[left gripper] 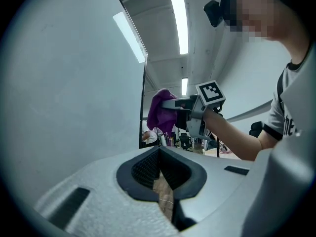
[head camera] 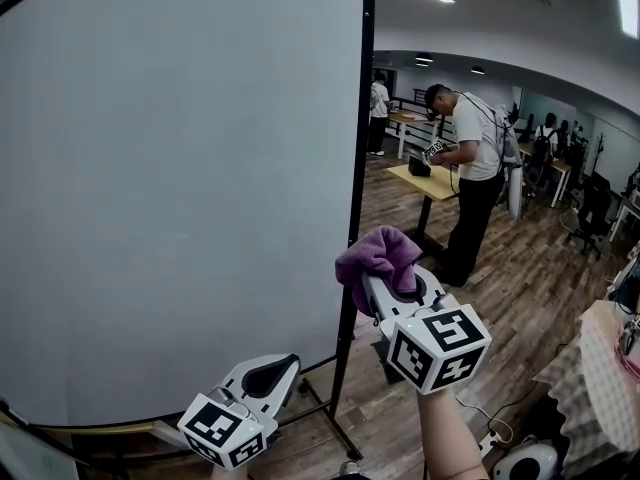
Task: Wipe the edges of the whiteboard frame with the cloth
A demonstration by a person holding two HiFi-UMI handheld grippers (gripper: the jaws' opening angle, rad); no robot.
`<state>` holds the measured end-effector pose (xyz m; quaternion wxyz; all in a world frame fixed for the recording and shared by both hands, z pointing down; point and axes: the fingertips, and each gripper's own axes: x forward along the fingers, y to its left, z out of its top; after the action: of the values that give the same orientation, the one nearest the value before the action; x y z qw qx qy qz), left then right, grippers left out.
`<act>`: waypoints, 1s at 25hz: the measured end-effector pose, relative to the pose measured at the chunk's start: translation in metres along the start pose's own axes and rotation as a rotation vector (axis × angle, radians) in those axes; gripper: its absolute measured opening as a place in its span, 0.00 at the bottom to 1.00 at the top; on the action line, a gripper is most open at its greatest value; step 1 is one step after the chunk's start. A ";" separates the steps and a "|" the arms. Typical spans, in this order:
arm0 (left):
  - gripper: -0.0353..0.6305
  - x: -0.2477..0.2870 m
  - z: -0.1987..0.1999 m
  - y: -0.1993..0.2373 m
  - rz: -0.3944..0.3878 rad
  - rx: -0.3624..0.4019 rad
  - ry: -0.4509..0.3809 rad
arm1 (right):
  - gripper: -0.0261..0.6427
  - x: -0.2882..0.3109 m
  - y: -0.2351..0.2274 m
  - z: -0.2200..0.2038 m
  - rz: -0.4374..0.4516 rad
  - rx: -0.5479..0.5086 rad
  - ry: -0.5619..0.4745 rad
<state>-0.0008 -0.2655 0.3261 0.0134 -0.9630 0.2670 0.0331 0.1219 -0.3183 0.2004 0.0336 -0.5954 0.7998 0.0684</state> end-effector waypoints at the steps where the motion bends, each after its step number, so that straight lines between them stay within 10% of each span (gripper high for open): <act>1: 0.08 0.002 0.000 0.002 0.003 -0.001 0.000 | 0.14 0.004 -0.004 0.005 0.001 -0.002 -0.006; 25: 0.08 0.023 0.019 0.033 0.043 -0.005 -0.021 | 0.14 0.072 -0.041 0.132 0.029 -0.091 -0.161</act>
<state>0.0012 -0.3045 0.3056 0.0129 -0.9567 0.2874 0.0444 0.1366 -0.3784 0.0578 0.0695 -0.5775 0.7990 0.1527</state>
